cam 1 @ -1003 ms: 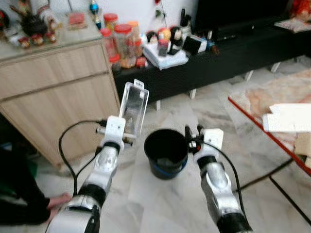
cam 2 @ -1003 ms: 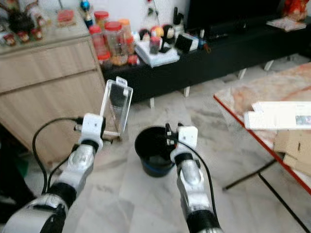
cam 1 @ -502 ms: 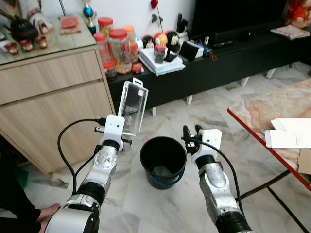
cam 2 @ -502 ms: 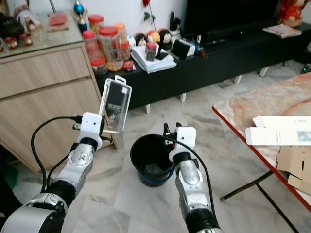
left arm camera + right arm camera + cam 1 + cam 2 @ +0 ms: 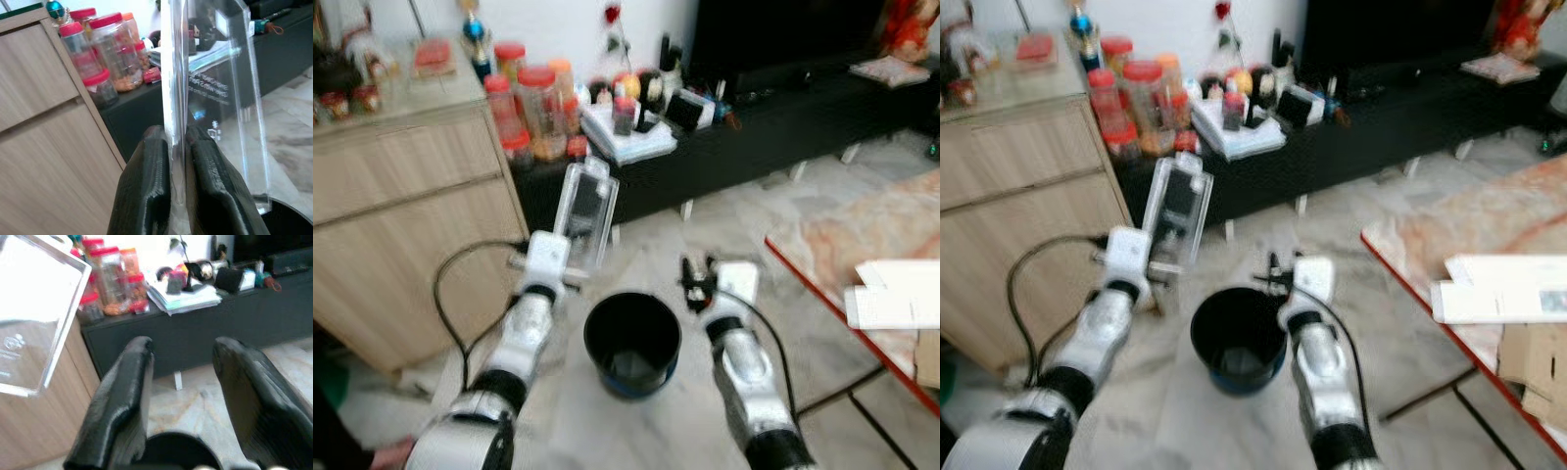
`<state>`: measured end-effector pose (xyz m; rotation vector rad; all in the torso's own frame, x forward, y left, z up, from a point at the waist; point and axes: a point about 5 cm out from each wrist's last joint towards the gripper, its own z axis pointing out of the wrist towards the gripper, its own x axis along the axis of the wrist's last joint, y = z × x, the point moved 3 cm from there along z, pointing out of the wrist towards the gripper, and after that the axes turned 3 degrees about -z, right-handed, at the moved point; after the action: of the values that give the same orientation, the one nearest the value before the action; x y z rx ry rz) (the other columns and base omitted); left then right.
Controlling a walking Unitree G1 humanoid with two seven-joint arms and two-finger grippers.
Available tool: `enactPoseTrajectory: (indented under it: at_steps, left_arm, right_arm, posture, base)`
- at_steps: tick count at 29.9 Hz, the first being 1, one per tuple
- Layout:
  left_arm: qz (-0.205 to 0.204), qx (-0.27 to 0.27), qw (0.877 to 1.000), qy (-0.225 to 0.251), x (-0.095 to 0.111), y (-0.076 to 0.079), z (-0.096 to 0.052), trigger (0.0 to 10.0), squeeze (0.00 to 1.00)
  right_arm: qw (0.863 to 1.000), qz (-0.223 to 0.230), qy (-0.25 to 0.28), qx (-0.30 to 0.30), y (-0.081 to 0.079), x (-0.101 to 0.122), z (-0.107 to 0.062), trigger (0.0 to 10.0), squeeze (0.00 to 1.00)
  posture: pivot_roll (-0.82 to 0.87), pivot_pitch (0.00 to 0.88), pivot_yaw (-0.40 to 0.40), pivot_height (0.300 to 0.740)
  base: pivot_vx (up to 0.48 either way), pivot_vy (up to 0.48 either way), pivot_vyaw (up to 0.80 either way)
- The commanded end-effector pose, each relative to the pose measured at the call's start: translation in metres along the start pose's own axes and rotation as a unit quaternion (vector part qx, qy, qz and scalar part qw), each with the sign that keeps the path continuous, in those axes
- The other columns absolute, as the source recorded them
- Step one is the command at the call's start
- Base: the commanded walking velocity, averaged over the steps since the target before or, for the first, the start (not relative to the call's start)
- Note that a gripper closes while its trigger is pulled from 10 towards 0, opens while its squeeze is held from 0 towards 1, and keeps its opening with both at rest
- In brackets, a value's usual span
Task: Picking trash to rubbish bin
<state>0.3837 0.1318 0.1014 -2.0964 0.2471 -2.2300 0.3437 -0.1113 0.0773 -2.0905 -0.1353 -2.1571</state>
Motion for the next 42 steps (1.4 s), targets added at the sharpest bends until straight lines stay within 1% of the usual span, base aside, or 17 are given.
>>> enactPoseTrajectory:
  at_steps: [1, 27, 42]
  left_arm:
    - [-0.007, -0.01, 1.0, 0.005, 0.0036, 0.0094, 0.0012, 10.0, 0.0]
    - [-0.005, -0.018, 1.0, 0.004, 0.0016, 0.0114, -0.0002, 10.0, 0.0]
    - [-0.007, -0.016, 1.0, 0.004, 0.0021, 0.0119, -0.0001, 10.0, 0.0]
  right_arm:
    - [1.0, -0.002, -0.004, -0.009, 0.007, -0.0022, -0.0021, 10.0, 0.0]
    - [1.0, 0.001, -0.008, -0.007, 0.0055, -0.0049, -0.0028, 10.0, 0.0]
    - [1.0, 0.003, -0.009, -0.003, 0.0035, -0.0057, -0.0029, 10.0, 0.0]
  posture:
    - [0.14, 0.032, 0.038, 0.74]
    - [0.14, 0.006, 0.038, 0.74]
    - [0.14, 0.027, 0.036, 0.74]
  base:
    - [0.379, 0.0, 0.0]
    - [0.377, 0.0, 0.0]
    - [0.376, 0.0, 0.0]
